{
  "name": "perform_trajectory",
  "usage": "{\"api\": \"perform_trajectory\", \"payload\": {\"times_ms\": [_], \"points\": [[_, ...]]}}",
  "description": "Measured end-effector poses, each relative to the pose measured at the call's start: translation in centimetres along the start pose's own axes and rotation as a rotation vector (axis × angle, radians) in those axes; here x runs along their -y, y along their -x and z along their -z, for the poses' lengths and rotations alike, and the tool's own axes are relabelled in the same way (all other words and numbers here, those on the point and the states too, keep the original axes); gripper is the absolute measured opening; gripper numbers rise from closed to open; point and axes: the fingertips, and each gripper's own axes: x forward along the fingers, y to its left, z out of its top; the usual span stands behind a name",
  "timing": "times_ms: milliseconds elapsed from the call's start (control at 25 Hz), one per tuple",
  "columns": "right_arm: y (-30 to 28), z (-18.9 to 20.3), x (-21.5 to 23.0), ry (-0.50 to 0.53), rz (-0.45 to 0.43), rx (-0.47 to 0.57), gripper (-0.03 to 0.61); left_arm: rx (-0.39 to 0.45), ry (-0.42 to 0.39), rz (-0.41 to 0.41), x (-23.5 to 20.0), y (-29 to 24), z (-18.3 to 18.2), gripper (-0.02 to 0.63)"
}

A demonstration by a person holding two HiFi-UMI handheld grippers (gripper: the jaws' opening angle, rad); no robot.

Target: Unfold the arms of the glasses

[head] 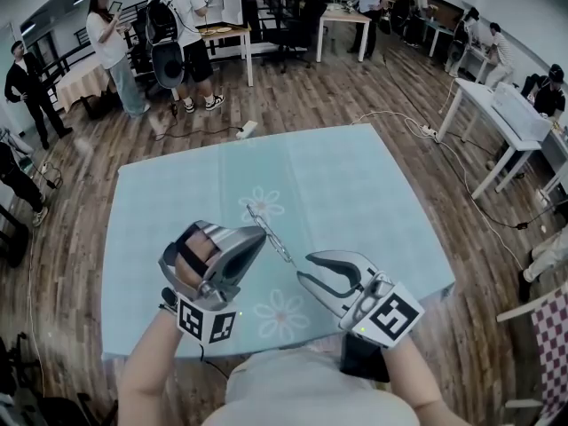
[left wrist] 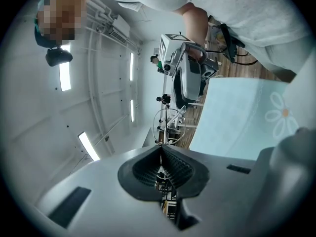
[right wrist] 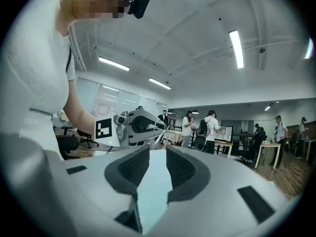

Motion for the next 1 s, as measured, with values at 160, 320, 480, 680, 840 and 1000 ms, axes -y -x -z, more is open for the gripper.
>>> {"api": "perform_trajectory", "payload": {"times_ms": [160,320,480,680,840,1000], "points": [[-0.4,0.3,-0.4,0.003,-0.013,-0.005,0.093,0.003,-0.008,0.009,0.5,-0.2,-0.1,0.011],[-0.7,0.8,-0.9,0.022,-0.009,-0.028,0.078,0.006,-0.010,0.011,0.8,-0.1,-0.4,0.011],[-0.7,1.1,-0.6,0.025,0.014,-0.033,0.025,0.005,-0.015,0.013,0.8,-0.3,-0.5,0.011],[-0.4,1.1,-0.5,0.009,0.018,-0.028,0.023,0.006,-0.018,0.013,0.9,-0.2,-0.8,0.011],[0.1,0.9,-0.1,0.005,0.034,-0.018,0.023,0.010,-0.019,0.012,0.8,0.1,-1.0,0.011],[0.5,0.8,0.5,0.007,0.055,-0.024,0.023,0.017,-0.021,0.008,0.6,0.5,-1.3,0.011]]}}
